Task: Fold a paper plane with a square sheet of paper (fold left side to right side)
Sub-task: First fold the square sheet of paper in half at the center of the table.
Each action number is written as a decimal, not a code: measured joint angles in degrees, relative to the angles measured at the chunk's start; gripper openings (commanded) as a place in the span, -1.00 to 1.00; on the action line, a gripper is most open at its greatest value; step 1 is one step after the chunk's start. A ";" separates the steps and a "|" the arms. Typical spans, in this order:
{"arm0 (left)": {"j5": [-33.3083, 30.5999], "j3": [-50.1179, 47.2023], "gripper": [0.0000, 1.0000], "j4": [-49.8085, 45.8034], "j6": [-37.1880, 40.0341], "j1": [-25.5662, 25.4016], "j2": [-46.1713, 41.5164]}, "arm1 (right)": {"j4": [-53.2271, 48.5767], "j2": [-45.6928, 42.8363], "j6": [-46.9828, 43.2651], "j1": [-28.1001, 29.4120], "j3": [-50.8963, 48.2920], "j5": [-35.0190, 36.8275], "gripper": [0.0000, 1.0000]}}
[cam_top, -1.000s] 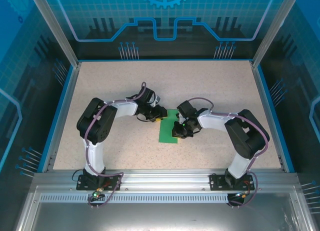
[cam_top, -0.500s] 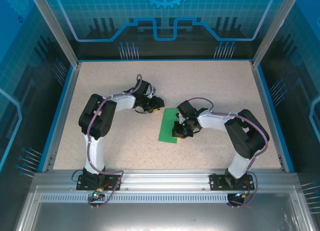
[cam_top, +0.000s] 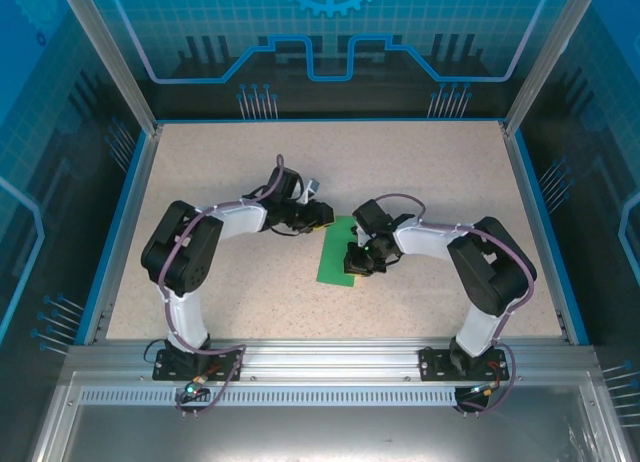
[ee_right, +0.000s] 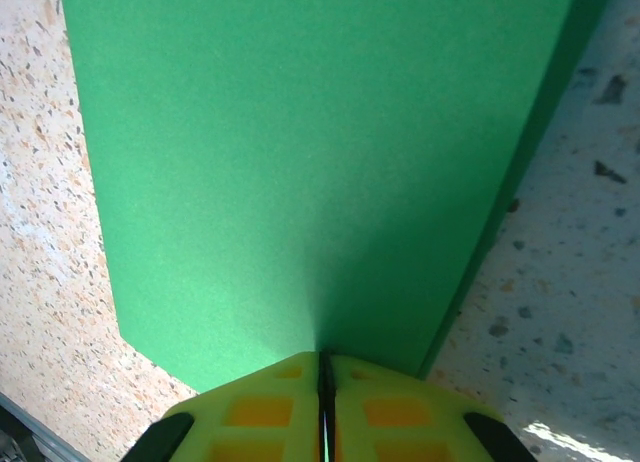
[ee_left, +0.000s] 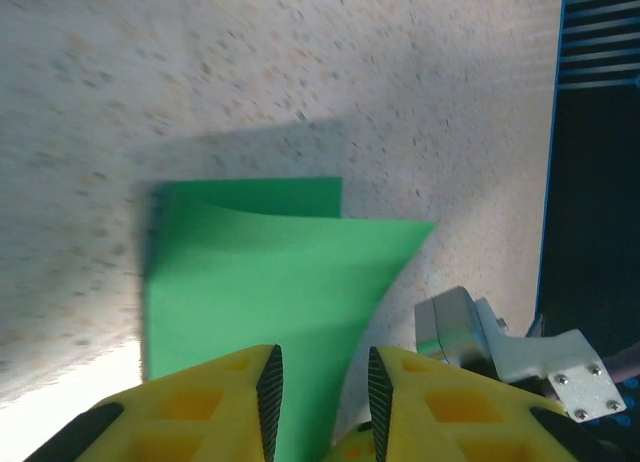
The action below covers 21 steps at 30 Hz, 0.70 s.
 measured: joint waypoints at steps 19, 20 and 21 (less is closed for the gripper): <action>-1.64 7.72 -0.38 0.50 0.00 -0.85 10.78 | -0.85 0.31 -1.09 -0.07 0.48 0.00 -0.79; -1.64 7.82 -0.38 0.39 0.02 -0.85 10.82 | -0.85 0.31 -1.27 -0.09 0.48 0.00 -0.79; -1.64 7.91 -0.38 0.24 0.02 -0.79 10.88 | -0.85 0.31 -1.31 -0.09 0.48 0.00 -0.79</action>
